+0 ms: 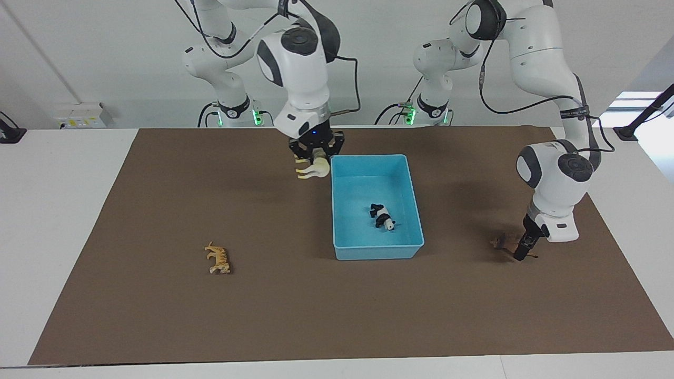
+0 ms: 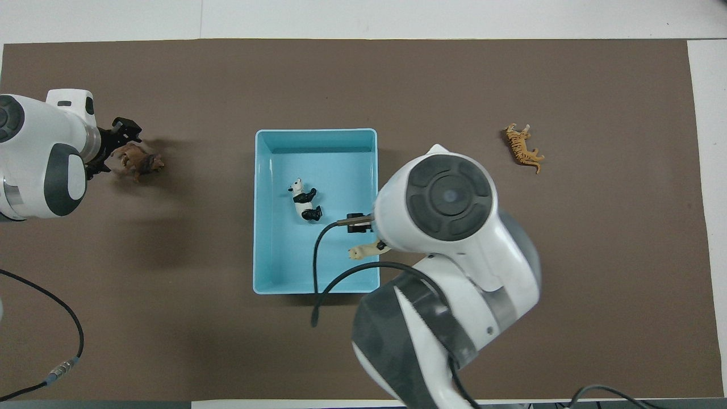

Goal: Put all toys into storage box
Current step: 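Release the horse in the box while the left gripper grasps the dog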

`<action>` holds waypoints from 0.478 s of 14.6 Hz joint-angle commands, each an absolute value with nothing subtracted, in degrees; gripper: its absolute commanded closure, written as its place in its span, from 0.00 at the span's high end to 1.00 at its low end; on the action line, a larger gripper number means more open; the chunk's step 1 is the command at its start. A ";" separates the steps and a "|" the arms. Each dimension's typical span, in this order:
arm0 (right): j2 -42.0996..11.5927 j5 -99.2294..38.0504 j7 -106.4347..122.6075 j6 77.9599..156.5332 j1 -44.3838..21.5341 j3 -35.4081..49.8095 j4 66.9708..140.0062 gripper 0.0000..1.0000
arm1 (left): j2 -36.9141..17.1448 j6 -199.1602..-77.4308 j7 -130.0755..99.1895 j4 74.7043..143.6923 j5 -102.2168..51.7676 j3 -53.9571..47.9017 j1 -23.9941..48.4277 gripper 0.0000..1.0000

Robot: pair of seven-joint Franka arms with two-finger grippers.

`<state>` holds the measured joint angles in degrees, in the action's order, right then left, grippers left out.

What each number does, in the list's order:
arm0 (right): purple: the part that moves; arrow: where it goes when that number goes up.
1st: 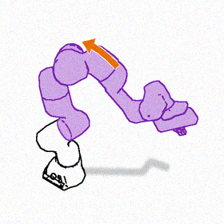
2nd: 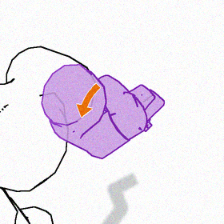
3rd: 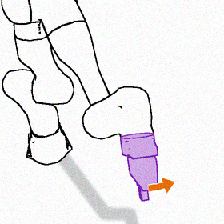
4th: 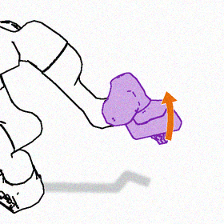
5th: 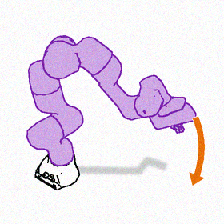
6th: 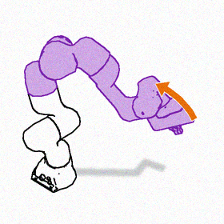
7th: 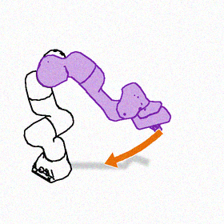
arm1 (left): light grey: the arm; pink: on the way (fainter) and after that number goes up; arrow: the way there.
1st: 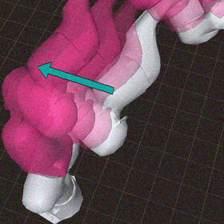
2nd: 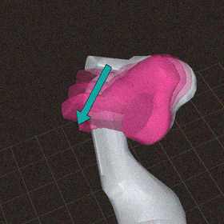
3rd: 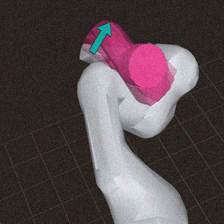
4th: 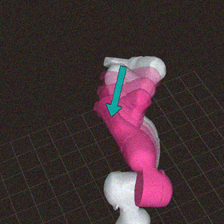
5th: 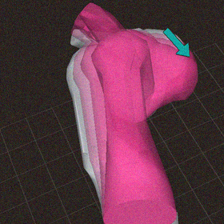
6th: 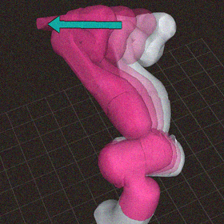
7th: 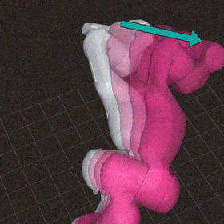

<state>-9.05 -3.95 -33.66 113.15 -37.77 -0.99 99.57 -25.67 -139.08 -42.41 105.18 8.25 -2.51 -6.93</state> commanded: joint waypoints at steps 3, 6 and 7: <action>-13.98 -4.04 -36.83 118.21 -38.85 -1.41 96.76 0.14 | -24.35 -142.12 -42.01 108.80 6.33 -2.46 -6.59 1.00; -13.80 -4.13 -37.00 118.66 -38.85 -1.41 97.21 1.00 | -24.17 -142.30 -41.75 109.25 6.33 -2.46 -6.59 0.72; -13.80 -4.13 -37.18 118.30 -38.93 -1.41 97.03 1.00 | -24.17 -142.03 -41.49 109.16 6.42 -2.46 -6.68 0.52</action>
<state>-14.12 -3.93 -36.91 118.33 -39.15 -1.84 97.39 -25.51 -140.95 -42.40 107.22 7.25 -2.76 -6.92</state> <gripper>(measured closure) 0.419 0.220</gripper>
